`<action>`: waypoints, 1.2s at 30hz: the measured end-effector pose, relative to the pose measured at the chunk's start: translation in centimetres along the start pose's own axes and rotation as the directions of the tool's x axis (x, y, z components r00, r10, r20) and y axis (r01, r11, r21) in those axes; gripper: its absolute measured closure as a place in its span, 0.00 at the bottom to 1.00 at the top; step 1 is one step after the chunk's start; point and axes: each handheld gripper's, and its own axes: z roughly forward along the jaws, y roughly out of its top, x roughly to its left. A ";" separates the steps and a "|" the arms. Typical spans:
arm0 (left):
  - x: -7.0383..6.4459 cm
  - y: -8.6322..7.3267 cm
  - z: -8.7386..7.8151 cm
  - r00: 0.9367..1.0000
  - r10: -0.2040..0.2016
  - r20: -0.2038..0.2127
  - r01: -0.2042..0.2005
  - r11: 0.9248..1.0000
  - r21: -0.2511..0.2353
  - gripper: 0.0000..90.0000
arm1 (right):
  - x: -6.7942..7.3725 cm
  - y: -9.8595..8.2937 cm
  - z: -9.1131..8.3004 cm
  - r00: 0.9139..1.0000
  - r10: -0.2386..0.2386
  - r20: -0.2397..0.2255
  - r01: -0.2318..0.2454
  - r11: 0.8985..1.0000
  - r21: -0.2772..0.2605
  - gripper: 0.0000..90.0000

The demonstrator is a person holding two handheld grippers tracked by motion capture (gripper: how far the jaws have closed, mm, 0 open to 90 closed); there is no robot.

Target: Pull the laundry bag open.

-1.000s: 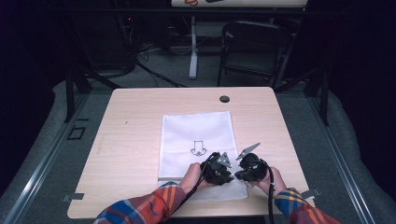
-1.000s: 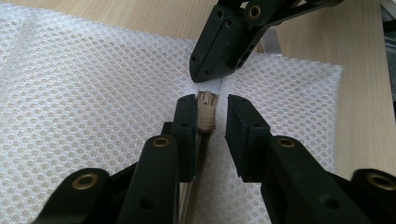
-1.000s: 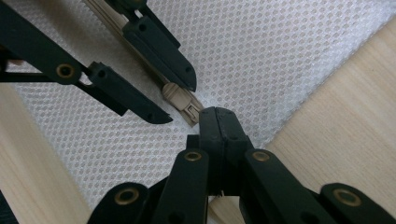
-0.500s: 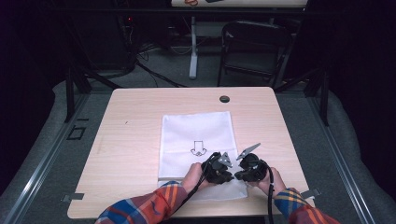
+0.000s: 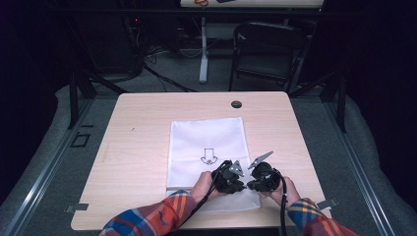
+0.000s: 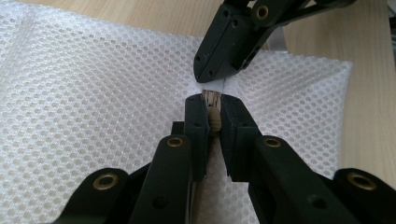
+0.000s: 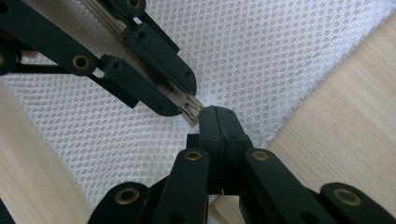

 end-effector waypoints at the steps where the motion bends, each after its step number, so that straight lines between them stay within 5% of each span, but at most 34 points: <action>1: 0.0 0.0 -0.1 1.000 -0.001 -0.009 0.001 1.000 0.009 0.91 | 0.3 -0.2 0.3 0.999 0.043 -0.006 -0.043 0.998 -0.049 1.00; 8: 0.1 -0.3 -0.4 1.000 -0.002 -0.005 0.002 1.000 0.011 0.91 | 0.1 0.0 0.1 1.000 0.007 0.001 -0.007 1.000 -0.017 1.00; 36: 1.0 -1.0 -1.3 1.000 0.012 0.026 -0.012 1.000 0.017 0.91 | 0.5 0.0 0.1 0.999 0.045 0.017 -0.045 0.999 -0.004 1.00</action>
